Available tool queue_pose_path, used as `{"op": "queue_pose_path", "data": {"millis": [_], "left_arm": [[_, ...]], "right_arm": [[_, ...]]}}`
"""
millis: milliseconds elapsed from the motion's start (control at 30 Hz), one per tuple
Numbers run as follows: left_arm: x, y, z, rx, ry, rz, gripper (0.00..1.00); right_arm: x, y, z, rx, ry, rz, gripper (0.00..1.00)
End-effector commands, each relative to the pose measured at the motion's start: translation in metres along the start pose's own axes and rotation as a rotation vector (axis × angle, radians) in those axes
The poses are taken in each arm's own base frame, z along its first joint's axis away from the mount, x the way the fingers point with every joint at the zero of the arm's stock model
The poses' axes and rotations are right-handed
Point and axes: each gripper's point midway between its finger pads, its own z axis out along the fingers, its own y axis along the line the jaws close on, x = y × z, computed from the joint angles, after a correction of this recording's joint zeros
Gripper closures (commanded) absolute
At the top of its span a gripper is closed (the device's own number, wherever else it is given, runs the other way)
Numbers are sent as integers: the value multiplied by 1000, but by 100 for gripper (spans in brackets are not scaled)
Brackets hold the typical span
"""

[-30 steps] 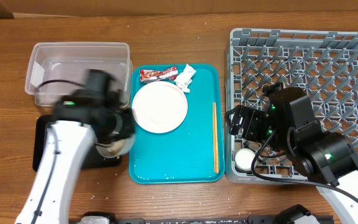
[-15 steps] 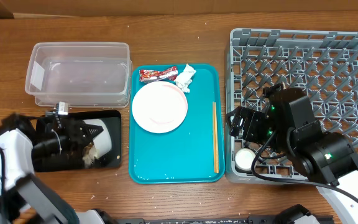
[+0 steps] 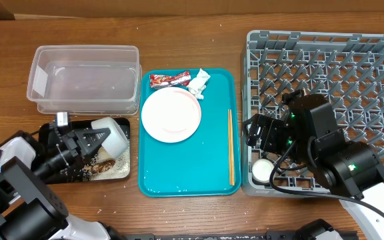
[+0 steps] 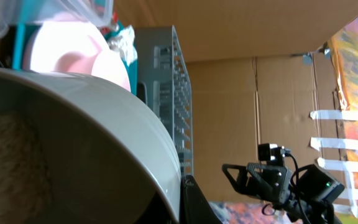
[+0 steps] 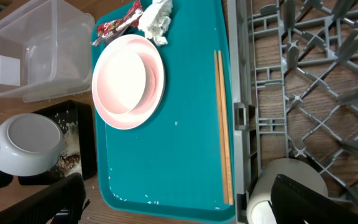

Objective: Sort waste into correct bins and load items into the dishwasher
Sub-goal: 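Tip the rice bowl over the black tray with the left gripper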

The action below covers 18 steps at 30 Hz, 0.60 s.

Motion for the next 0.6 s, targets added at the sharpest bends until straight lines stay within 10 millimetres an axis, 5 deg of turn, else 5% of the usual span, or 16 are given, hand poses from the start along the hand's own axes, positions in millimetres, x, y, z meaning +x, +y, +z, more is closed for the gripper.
{"op": "queue_pose_path", "data": {"millis": [0,567], "left_arm": [[-9,-2,-8,20,-61,84,96],[-8,-9,-10,37,-80,96,96]], "right_arm": [[-5,3,-5,-3,-25,-13,3],[-4,2,-5,1,-19,-12,2]]}}
